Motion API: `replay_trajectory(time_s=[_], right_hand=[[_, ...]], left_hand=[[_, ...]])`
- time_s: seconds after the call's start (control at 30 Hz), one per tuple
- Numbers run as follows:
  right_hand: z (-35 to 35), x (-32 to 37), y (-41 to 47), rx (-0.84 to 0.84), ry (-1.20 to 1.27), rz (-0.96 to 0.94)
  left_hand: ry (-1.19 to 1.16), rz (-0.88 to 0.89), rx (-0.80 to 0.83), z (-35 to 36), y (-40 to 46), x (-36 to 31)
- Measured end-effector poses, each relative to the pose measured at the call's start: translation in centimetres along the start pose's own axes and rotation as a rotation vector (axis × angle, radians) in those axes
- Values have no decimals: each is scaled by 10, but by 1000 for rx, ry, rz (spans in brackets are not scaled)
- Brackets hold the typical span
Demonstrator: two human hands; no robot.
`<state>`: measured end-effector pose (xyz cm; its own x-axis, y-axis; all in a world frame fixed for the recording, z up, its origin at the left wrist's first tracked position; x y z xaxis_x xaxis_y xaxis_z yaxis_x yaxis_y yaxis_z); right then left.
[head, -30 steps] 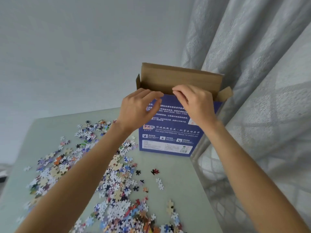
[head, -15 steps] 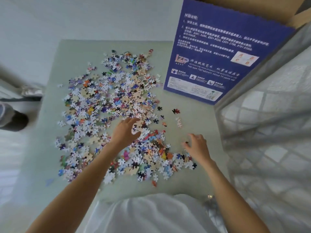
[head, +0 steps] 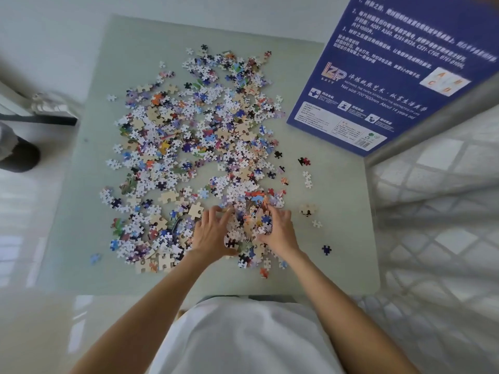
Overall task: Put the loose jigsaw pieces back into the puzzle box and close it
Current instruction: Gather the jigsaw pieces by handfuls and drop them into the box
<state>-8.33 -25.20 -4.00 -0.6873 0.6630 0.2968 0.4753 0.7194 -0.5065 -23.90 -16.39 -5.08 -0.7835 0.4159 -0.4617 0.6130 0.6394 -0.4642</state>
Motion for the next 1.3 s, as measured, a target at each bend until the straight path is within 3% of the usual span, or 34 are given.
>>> replay_trajectory(time_s=[0.23,0.33,0.4,0.53,0.67,0.83,1.3], right_hand=[[-14,11,15,-35,-106,-182],[-20,15,24,-54,-317,-332],[-19,17,30,12,-475,-393],[-15,15,37,106,-560,-406],[-21,16,35,-14,-492,-450],[-20,7,39,-48,-383,-431],[-30,1,32,58,-70,-247]], left_hand=[[-217,57,-104,-5,-2,12],[-263,46,-127,-6,-1,14],[-276,16,-135,-6,-1,14],[-288,-57,-137,-7,-5,9],[-235,-126,-78,1,-11,-3],[-281,-169,-139,2,-9,-16],[-387,-146,-114,-6,6,-10]])
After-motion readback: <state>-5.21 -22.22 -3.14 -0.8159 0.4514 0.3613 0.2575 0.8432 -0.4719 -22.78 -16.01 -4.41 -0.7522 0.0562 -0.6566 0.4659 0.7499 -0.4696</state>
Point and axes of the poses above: each hand's wrist, its own y-axis towards the middle knuckle, its own z-axis out of the palm, x = y × z, the point moved 2 cm from there along y, towards the middle knuckle, and after that the axes turned 13 degrees about -y, right-handed, at the moved point
